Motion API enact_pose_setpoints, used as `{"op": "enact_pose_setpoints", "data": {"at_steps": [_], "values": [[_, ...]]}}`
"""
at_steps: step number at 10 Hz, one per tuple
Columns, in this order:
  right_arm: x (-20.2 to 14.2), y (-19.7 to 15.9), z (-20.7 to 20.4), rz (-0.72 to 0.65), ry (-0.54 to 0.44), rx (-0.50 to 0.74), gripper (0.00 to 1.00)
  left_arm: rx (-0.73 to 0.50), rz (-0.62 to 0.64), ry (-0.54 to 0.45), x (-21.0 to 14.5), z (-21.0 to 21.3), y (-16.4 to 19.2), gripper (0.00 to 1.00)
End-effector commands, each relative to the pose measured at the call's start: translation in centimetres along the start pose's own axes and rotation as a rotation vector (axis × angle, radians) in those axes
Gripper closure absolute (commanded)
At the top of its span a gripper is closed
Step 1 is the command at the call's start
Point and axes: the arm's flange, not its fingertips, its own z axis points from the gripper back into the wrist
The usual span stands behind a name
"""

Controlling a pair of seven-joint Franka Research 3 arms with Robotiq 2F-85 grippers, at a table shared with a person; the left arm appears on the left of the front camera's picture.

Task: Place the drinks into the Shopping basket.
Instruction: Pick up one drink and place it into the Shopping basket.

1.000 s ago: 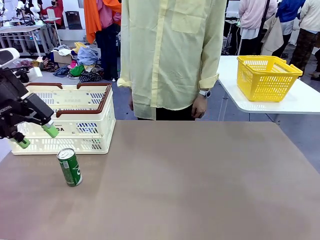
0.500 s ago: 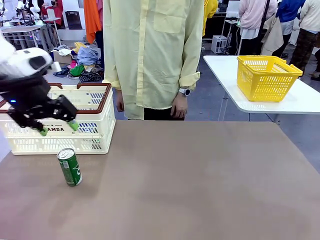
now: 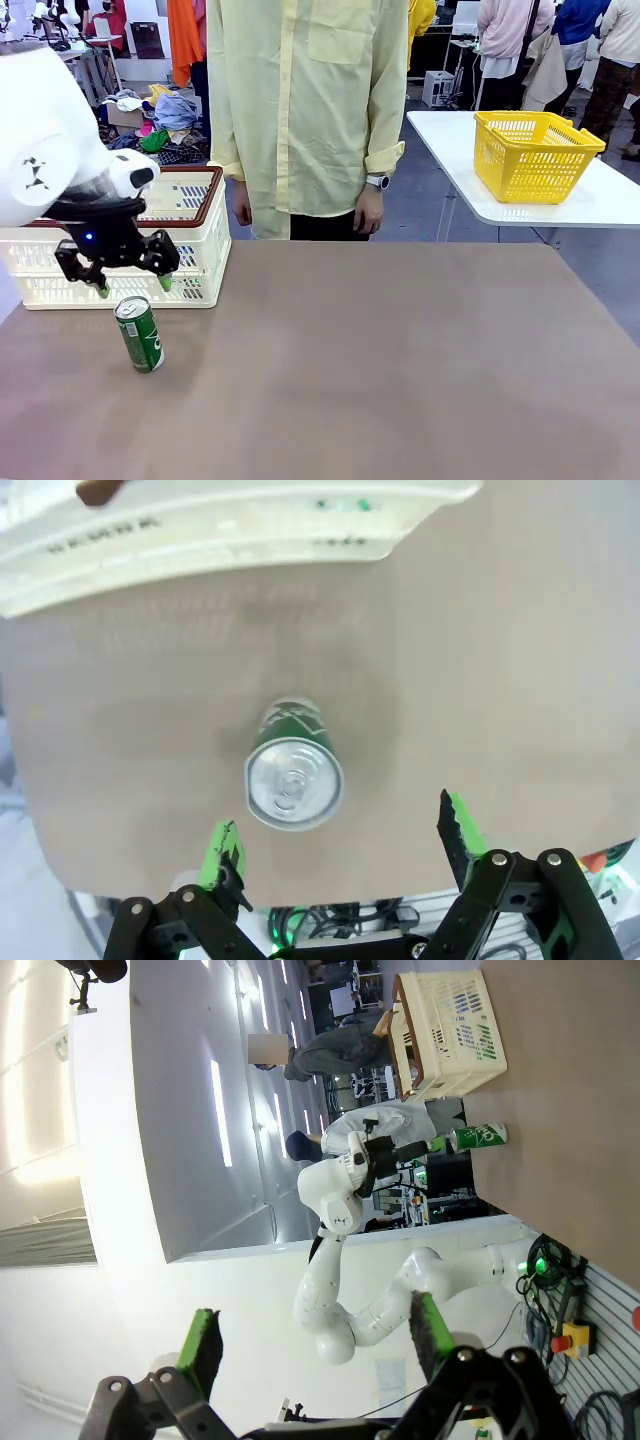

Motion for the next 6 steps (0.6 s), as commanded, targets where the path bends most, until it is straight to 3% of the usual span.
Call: {"op": "enact_pose_setpoints", "data": {"at_steps": [1,6], "values": [[0.0,0.5,0.0,-0.007,0.001,0.008,0.00,0.005,0.043,0.023,-2.5,-2.9,2.1,0.00],[0.0,0.5,0.0,-0.007,0.001,0.008,0.00,-0.008,0.044,0.160,-1.6,-8.3,3.0,0.00]]}}
